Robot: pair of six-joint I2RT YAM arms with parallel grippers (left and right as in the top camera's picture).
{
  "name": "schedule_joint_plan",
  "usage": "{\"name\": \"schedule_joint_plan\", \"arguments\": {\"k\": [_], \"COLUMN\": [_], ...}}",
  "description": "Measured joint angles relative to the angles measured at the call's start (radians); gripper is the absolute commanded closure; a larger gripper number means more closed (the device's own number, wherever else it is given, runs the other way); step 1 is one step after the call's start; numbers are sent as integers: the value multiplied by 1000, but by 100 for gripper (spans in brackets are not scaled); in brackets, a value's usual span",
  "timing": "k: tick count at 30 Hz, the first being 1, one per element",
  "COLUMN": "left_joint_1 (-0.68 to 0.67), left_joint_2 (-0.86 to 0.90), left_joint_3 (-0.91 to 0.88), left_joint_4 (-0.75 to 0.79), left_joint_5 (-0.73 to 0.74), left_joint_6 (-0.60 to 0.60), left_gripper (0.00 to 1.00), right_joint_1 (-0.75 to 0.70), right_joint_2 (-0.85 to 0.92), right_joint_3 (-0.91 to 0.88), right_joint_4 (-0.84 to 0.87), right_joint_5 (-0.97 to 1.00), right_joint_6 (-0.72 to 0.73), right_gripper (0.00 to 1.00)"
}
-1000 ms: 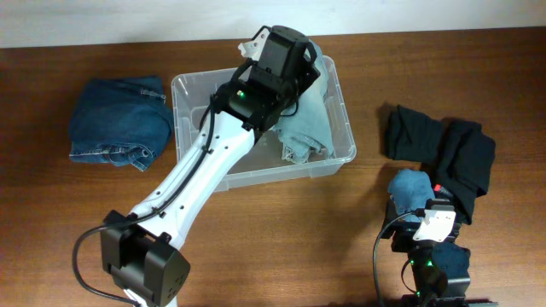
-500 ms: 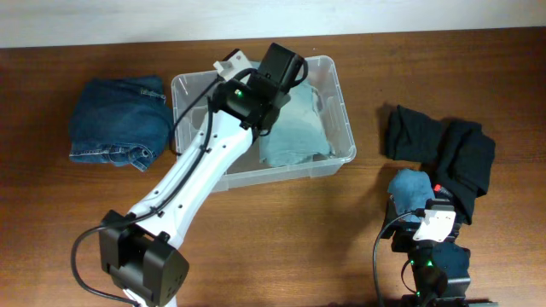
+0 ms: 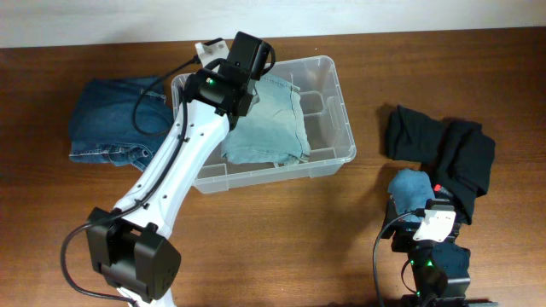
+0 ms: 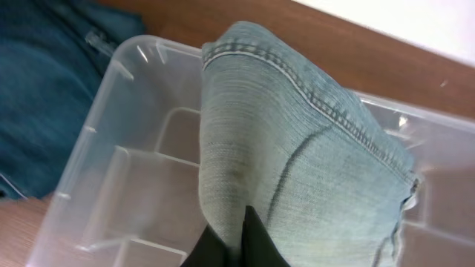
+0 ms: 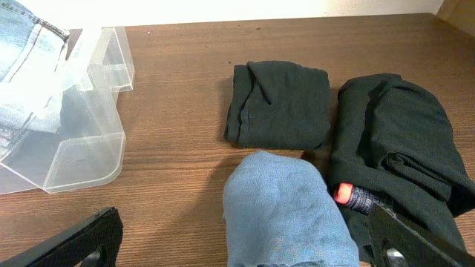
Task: Pack container
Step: 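Lower the light-blue jeans into the box and release them, then withdraw the left gripper from the box toward the dark-blue jeans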
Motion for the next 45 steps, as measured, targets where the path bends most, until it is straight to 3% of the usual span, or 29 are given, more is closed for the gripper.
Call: {"name": "schedule_joint_plan", "arguments": {"k": [3, 6, 10, 13, 21, 24, 27, 29, 34, 36, 42, 45], "left_joint_1": [1, 1, 1, 1, 1, 2, 2, 0, -16, -30, -42, -43], "left_joint_2": [0, 0, 0, 0, 1, 20, 90, 177, 326, 349, 351, 362], "left_joint_3": [0, 0, 0, 0, 0, 1, 7, 8, 7, 7, 10, 66], "left_joint_4": [-27, -42, -54, -55, -40, -13, 1, 38, 80, 89, 55, -51], "left_joint_5": [-33, -78, -146, -152, 9, 109, 180, 265, 414, 441, 461, 463], "left_joint_6": [74, 133, 186, 201, 211, 217, 237, 284, 406, 473, 618, 638], "left_gripper": [38, 31, 31, 37, 37, 41, 58, 61, 57, 43, 44, 43], "right_joint_1": [0, 0, 0, 0, 0, 0, 0, 0, 0, 0, 0, 0], "right_joint_2": [0, 0, 0, 0, 0, 0, 0, 0, 0, 0, 0, 0], "right_joint_3": [0, 0, 0, 0, 0, 0, 0, 0, 0, 0, 0, 0], "right_joint_4": [0, 0, 0, 0, 0, 0, 0, 0, 0, 0, 0, 1], "right_joint_5": [0, 0, 0, 0, 0, 0, 0, 0, 0, 0, 0, 0], "right_joint_6": [0, 0, 1, 1, 0, 0, 1, 0, 0, 0, 1, 0], "right_gripper": [2, 2, 2, 2, 1, 2, 2, 2, 2, 2, 2, 2]}}
